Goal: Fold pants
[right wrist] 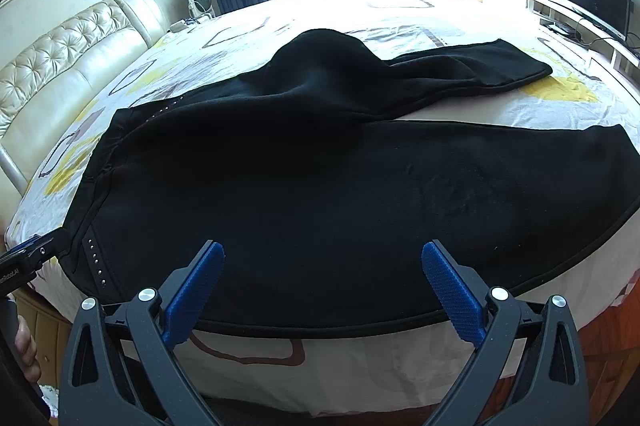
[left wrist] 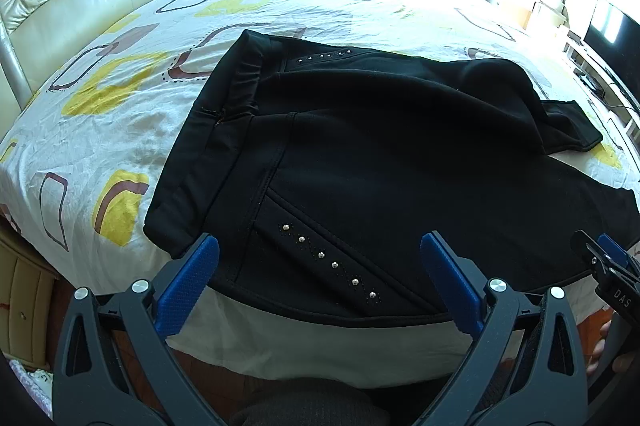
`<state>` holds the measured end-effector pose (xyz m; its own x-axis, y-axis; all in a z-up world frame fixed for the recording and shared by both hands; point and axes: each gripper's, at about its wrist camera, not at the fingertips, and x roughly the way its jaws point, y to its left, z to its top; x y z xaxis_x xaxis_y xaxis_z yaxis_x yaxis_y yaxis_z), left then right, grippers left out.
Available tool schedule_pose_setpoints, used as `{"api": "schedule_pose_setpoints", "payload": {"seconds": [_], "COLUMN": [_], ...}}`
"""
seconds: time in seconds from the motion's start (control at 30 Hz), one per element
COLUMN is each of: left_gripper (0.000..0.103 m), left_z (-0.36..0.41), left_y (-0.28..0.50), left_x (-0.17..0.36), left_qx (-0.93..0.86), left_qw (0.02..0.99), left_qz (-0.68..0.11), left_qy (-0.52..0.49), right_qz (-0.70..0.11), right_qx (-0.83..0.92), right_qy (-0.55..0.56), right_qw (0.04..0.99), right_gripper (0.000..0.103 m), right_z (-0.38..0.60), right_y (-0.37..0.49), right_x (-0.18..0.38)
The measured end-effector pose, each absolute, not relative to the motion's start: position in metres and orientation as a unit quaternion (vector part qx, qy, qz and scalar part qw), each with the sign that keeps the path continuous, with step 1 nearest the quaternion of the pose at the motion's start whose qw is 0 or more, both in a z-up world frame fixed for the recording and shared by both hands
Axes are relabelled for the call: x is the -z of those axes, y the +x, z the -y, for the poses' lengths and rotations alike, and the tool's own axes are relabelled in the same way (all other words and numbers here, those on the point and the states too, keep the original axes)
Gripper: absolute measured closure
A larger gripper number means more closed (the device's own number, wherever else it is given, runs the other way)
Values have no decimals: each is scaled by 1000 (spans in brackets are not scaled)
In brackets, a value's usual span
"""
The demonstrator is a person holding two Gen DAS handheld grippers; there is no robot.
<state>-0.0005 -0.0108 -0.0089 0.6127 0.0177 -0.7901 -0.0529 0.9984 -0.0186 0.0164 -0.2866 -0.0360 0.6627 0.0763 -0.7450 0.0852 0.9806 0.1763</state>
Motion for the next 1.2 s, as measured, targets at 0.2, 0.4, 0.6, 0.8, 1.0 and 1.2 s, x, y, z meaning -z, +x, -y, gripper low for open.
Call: {"api": "schedule_pose_setpoints", "payload": {"seconds": [0.2,0.4,0.6,0.8,1.0,1.2], "left_gripper": [2,2,2,2,2,2], "left_z": [11,11,11,12,13,13], "left_y": [-1,-1,-1,-2,-3,-2], "left_x": [10,10,10,10,10,10], "left_qx": [-20,-18,-18,-17,-16,-16], "left_qw": [897,896,896,896,896,896], "left_qz": [-441,-442,-443,-443,-443,-444], "left_qy": [-20,-21,-21,-18,-15,-16], "right_qz": [-411,-413,-413,-413,-413,-413], "right_qx": [3,3,3,4,4,3], "right_qy": [100,99,99,100,101,104], "right_qw": [906,905,905,905,905,905], "right_gripper": [4,4,4,4,4,4], "right_z": [287,286,284,284,284,285], "right_y": [16,18,17,17,17,18], "right_x": [37,37,37,38,37,35]}}
